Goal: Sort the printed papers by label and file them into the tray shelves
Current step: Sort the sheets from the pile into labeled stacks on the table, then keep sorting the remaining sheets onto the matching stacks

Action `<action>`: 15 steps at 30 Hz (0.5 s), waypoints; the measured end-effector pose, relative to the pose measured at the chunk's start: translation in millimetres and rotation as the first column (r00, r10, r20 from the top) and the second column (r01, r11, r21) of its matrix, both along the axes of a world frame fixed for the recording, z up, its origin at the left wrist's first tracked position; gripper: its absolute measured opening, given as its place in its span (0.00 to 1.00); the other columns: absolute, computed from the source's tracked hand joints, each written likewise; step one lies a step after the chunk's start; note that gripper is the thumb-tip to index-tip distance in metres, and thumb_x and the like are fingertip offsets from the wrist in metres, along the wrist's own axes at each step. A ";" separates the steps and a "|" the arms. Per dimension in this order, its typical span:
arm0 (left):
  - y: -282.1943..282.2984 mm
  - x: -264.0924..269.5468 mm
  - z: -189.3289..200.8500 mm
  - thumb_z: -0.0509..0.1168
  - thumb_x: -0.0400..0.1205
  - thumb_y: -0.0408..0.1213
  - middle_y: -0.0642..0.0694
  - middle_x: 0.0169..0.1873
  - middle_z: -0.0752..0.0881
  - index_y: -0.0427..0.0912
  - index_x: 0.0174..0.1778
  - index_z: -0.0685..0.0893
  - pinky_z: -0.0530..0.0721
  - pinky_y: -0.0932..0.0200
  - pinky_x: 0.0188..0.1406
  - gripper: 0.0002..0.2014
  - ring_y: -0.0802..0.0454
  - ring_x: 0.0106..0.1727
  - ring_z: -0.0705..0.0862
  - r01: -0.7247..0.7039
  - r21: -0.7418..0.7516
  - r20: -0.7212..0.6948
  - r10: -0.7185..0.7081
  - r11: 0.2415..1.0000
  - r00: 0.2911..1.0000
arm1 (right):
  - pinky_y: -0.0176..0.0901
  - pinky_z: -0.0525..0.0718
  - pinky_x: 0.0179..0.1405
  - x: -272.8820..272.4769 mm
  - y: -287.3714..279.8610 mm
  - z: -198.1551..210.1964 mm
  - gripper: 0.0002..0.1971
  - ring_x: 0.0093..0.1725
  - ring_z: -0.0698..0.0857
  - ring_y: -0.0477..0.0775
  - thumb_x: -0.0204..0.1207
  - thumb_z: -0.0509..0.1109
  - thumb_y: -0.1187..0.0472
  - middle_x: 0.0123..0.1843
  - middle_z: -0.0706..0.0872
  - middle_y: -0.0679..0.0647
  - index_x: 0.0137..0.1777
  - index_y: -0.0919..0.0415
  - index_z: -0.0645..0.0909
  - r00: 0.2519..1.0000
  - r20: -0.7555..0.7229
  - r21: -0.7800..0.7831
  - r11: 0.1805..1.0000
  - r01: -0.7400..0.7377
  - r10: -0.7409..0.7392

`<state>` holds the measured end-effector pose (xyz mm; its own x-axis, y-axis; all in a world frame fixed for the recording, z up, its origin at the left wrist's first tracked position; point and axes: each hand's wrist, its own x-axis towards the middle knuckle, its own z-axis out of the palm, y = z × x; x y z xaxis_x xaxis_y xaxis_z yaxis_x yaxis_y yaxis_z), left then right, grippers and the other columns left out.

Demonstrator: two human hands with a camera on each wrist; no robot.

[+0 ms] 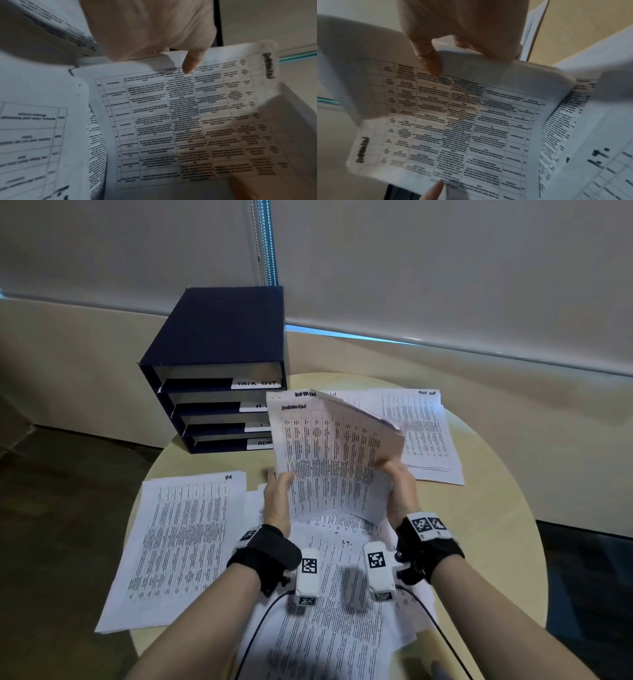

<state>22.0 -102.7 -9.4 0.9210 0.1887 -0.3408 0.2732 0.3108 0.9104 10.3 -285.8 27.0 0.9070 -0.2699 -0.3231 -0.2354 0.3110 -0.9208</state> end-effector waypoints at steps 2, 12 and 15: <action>1.9 9.4 -30.3 0.67 0.67 0.53 0.43 0.71 0.78 0.44 0.73 0.74 0.67 0.35 0.75 0.37 0.45 0.70 0.76 0.026 0.026 -0.002 -0.026 0.999 1.000 | 0.69 0.76 0.59 -0.9 -0.7 -8.0 0.16 0.54 0.80 0.63 0.53 0.71 0.55 0.50 0.83 0.62 0.43 0.57 0.82 0.998 -0.054 0.005 1.000 -0.026 0.026; -8.7 -2.7 -17.9 0.57 0.85 0.39 0.64 0.62 0.71 0.51 0.76 0.67 0.70 0.53 0.68 0.21 0.59 0.62 0.73 0.088 0.382 0.083 -0.130 0.920 0.988 | 0.57 0.78 0.49 -4.2 -1.2 -17.3 0.15 0.47 0.79 0.60 0.55 0.69 0.63 0.45 0.83 0.59 0.44 0.60 0.79 0.996 -0.012 0.012 0.996 0.094 -0.093; -5.8 -6.0 -29.1 0.58 0.84 0.42 0.56 0.58 0.80 0.54 0.66 0.67 0.81 0.44 0.56 0.15 0.55 0.50 0.81 0.180 0.447 0.071 -0.235 0.876 0.969 | 0.50 0.79 0.47 -10.0 1.3 -22.1 0.18 0.52 0.81 0.57 0.65 0.69 0.67 0.54 0.83 0.59 0.56 0.61 0.76 0.999 -0.032 -0.087 0.996 0.037 -0.040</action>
<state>16.0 -108.5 -38.5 0.9836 0.0926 -0.1545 0.1688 -0.1748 0.9700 0.3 -284.5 4.8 0.8843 -0.3328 -0.3276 -0.2565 0.2401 -0.9363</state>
